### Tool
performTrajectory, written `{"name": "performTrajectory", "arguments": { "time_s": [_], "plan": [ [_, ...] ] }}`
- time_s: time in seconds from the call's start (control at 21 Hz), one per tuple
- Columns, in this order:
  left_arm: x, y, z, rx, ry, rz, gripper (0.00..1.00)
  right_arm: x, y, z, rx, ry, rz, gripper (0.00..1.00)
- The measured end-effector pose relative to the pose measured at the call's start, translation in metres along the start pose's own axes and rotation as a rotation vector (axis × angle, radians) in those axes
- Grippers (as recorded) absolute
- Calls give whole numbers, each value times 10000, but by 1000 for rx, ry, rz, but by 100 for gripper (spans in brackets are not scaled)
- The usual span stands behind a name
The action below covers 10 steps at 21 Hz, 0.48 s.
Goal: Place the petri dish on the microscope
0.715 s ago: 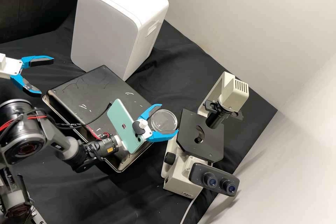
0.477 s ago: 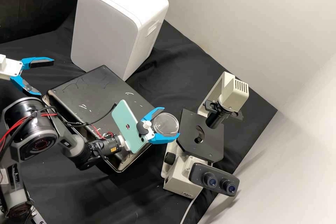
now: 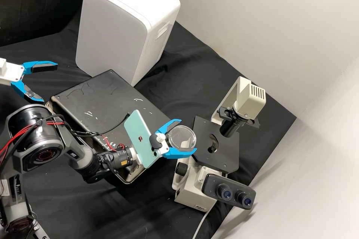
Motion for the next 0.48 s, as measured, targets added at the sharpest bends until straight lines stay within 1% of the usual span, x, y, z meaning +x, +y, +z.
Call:
{"name": "performTrajectory", "arguments": {
  "time_s": [0.05, 0.14, 0.19, 0.24, 0.33, 0.38, 0.43, 0.48],
  "plan": [
    [0, 0, 0, 0, 0, 0, 100, 26, -2, 1, -10, 2, 1, 0],
    [0, 0, 0, 0, 0, 0, 100, 81, -38, 15, -16, -2, -7, 0],
    [0, 0, 0, 0, 0, 0, 100, 109, -72, 14, -19, -5, -17, 0],
    [0, 0, 0, 0, 0, 0, 100, 135, -111, 18, -30, -12, -31, 0],
    [0, 0, 0, 0, 0, 0, 100, 212, -175, 9, -42, -7, -39, 0],
    [0, 0, 0, 0, 0, 0, 100, 251, -209, 13, -56, -4, -46, 0],
    [0, 0, 0, 0, 0, 0, 100, 278, -243, 22, -62, -5, -54, 0],
    [0, 0, 0, 0, 0, 0, 100, 300, -256, 30, -72, -5, -55, 0]
  ]
}}
